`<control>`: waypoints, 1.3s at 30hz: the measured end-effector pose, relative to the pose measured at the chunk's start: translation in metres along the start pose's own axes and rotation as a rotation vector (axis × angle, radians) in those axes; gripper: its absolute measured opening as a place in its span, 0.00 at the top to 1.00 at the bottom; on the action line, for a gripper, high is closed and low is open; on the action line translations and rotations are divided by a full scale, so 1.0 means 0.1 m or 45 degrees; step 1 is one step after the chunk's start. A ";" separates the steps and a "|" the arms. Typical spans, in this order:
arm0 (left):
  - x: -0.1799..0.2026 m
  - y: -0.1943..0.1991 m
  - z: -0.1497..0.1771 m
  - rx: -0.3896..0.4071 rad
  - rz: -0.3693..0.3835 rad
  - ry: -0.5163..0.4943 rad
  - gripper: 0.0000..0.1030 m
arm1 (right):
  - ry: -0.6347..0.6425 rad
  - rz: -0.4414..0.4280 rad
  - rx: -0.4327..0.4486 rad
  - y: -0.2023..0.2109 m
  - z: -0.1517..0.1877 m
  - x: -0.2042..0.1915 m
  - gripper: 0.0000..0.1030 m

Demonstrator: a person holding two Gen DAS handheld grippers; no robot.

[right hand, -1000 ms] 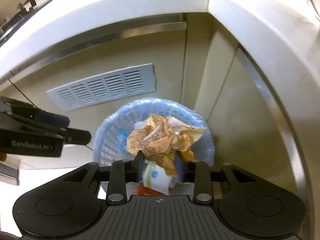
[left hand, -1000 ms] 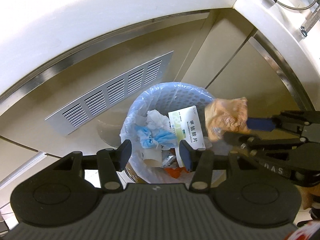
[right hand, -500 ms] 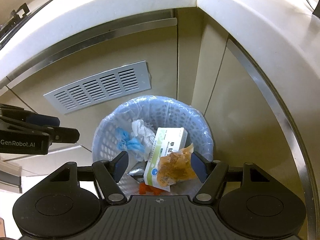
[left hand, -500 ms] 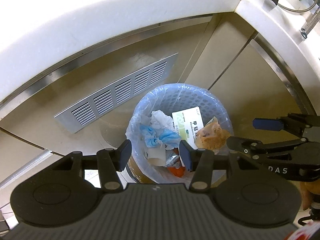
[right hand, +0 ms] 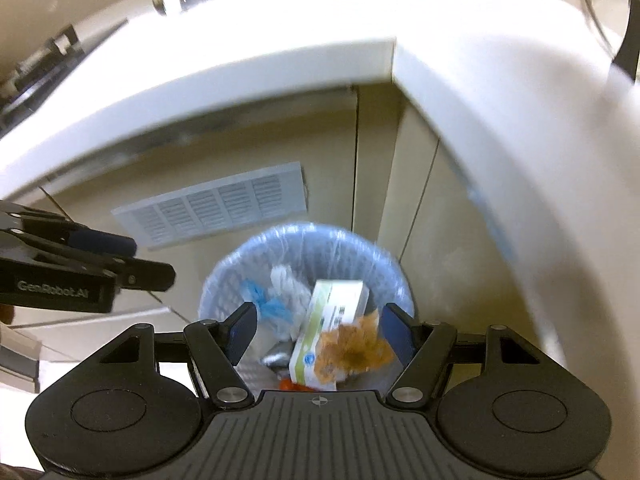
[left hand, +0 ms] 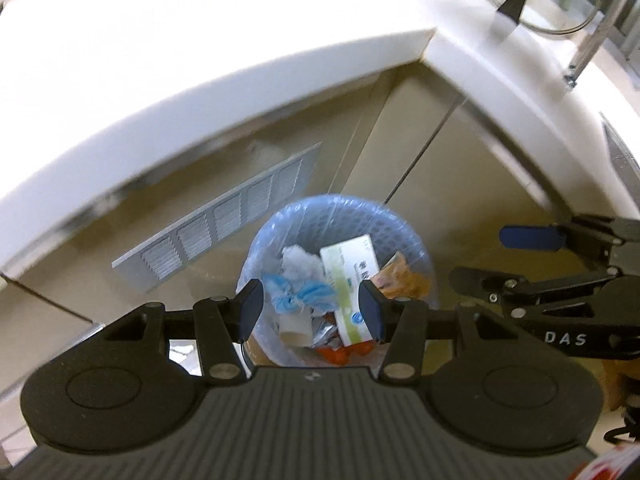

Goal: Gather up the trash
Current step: 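Raise both open tools from the wastebasket back over the countertop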

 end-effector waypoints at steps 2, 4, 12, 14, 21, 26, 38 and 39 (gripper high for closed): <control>0.04 0.13 -0.05 0.045 0.005 -0.023 0.53 | 0.036 0.000 0.066 0.16 -0.09 -0.03 0.33; 0.07 0.26 -0.12 0.093 0.005 -0.042 0.53 | 0.063 0.000 0.134 0.31 -0.19 -0.06 0.33; 0.13 0.70 -0.51 0.276 -0.028 -0.033 0.50 | 0.094 -0.019 0.366 0.68 -0.66 -0.05 0.33; 0.11 0.76 -0.63 0.312 -0.047 -0.009 0.49 | 0.099 -0.032 0.390 0.69 -0.79 -0.03 0.33; -0.02 0.85 -0.98 0.394 -0.163 0.056 0.46 | 0.140 -0.090 0.433 0.61 -1.16 0.16 0.33; -0.22 0.89 -1.15 0.419 -0.254 0.119 0.44 | 0.178 -0.145 0.442 0.50 -1.46 0.28 0.33; -0.83 0.74 -1.69 0.432 -0.385 0.063 0.35 | 0.219 -0.170 0.449 0.15 -2.02 0.31 0.33; -0.90 0.70 -1.76 0.435 -0.387 0.047 0.34 | 0.217 -0.160 0.446 0.11 -2.07 0.30 0.33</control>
Point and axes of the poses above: each gripper's, at about its wrist camera, not at the fingertips, and y roughly against the way its jaws point, x to its right, z to its underside, the point moved 4 cm from there along -y, roughly the way its jaws point, and after that the axes turned 5 degrees about -z, right-handed, at the moved point
